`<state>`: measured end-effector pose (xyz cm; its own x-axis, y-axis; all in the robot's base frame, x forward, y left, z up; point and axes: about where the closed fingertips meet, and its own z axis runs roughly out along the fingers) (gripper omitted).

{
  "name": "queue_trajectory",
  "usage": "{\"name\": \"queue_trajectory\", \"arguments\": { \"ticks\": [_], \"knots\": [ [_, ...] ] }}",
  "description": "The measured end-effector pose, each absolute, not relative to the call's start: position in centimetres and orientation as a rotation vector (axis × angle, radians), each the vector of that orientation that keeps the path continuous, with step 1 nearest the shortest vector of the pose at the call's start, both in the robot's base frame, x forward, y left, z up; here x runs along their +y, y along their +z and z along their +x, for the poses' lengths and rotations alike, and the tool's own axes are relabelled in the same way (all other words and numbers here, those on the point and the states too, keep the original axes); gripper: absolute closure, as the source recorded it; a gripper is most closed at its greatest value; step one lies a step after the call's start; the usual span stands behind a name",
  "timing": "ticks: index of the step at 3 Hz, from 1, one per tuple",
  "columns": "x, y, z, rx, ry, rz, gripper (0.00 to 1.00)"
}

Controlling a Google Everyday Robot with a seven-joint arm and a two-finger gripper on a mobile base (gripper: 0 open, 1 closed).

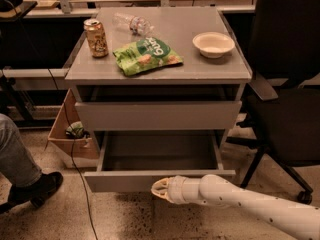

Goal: Close middle drawer

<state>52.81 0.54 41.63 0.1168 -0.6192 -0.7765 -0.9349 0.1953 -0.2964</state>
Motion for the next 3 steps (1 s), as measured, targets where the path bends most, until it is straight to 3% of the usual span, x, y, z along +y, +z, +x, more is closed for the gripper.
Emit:
{"name": "queue_trajectory", "arguments": {
  "ticks": [3],
  "knots": [
    [4.4, 43.0, 58.3, 1.396, 0.442, -1.457, 1.00]
  ]
}}
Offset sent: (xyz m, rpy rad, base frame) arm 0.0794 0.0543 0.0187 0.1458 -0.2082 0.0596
